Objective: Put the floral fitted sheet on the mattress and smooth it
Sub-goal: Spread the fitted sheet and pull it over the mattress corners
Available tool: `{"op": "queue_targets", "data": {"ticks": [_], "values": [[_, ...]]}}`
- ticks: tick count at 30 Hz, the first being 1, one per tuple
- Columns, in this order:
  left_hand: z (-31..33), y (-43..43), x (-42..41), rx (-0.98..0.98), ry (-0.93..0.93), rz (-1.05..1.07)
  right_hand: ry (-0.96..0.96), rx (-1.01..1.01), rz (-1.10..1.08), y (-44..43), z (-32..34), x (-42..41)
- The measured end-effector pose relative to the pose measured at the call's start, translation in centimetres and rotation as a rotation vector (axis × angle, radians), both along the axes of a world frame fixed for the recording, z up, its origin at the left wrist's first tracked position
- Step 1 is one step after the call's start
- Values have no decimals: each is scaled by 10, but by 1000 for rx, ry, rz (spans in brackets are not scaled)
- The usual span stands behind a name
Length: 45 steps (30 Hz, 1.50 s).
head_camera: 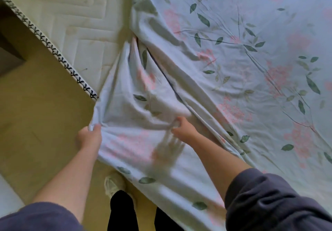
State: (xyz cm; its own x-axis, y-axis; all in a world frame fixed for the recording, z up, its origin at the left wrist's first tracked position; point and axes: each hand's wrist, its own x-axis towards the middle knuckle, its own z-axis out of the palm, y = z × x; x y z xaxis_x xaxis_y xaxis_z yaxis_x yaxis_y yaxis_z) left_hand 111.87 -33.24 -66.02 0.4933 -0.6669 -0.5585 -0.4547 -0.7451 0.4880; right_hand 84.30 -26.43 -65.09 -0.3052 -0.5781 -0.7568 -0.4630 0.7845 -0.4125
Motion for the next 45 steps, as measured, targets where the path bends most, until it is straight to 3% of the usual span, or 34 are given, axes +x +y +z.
{"op": "queue_targets", "data": {"ticks": [2,6,8,14,22,28,34,36,40,45], "values": [[0,-6,13,61,0,-97,-1,-21,-24,-11,6,15],[8,-45,-5,75,359,-183,-17,-67,41,-49,18,60],[11,-68,-15,28,449,-234,-20,-85,66,-70,22,80],[6,-112,-10,82,393,-471,31,-77,46,-105,24,106],[-19,-158,-7,137,366,-419,162,-154,6,-150,10,90],[-37,-184,-34,165,570,-249,67,-194,-22,-184,-10,77],[-27,-190,-99,372,851,-234,119,-216,-146,-195,-13,42],[-22,-194,-106,341,870,-259,95,-179,-139,-199,-11,35],[-18,-203,-106,193,738,-454,35,-147,-113,-214,-10,36],[-18,-202,-103,398,900,-399,55,-125,-113,-221,-14,45]]}}
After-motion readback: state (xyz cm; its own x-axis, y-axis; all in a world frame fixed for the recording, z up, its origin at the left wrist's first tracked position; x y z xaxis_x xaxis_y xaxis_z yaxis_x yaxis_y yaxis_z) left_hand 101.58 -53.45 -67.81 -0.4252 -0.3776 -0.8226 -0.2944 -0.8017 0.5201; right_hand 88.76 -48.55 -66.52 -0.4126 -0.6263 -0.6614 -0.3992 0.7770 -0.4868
